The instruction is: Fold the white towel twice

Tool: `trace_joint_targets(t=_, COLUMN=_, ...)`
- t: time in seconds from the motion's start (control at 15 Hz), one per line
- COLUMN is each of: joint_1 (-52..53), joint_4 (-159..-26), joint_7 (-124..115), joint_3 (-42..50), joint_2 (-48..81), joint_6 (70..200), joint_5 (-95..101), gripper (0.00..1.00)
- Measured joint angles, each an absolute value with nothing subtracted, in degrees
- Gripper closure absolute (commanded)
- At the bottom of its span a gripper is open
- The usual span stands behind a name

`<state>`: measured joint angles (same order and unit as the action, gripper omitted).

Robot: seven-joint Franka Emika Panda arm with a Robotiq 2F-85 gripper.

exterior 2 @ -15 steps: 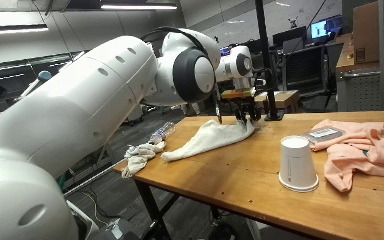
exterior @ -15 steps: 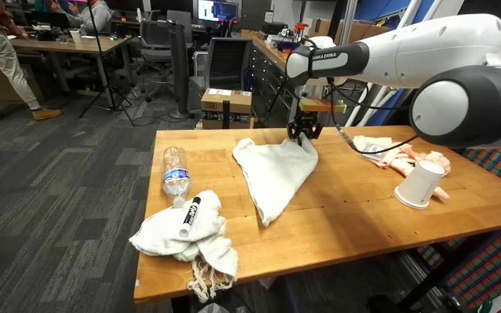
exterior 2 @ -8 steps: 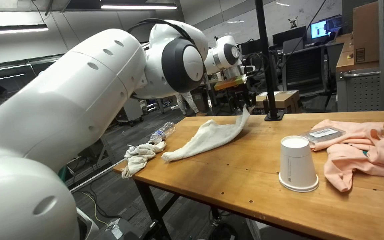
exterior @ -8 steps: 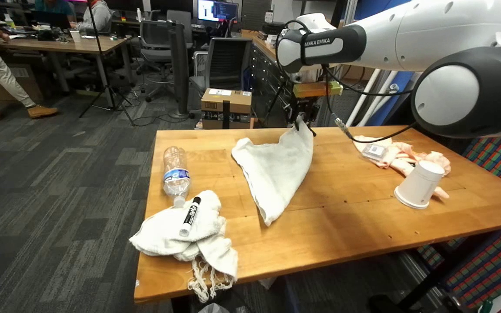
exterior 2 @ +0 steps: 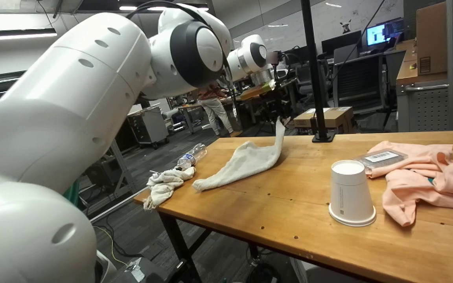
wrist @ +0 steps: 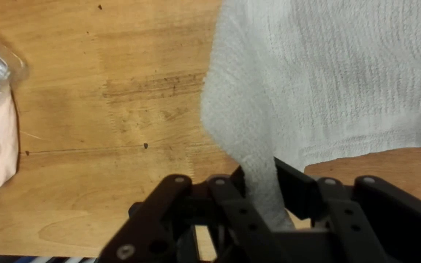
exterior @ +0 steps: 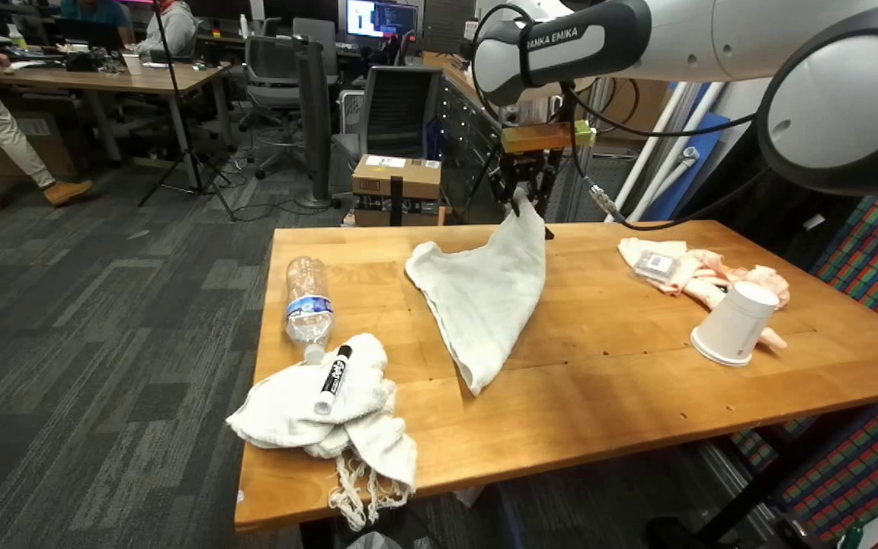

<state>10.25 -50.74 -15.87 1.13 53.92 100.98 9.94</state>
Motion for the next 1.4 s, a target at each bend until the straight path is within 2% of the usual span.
trace_joint_targets(t=1.4, joint_1=17.1, joint_4=-99.6, joint_7=-34.8, joint_3=-1.6, joint_2=22.5, joint_6=113.0, joint_5=9.8, gripper=0.97)
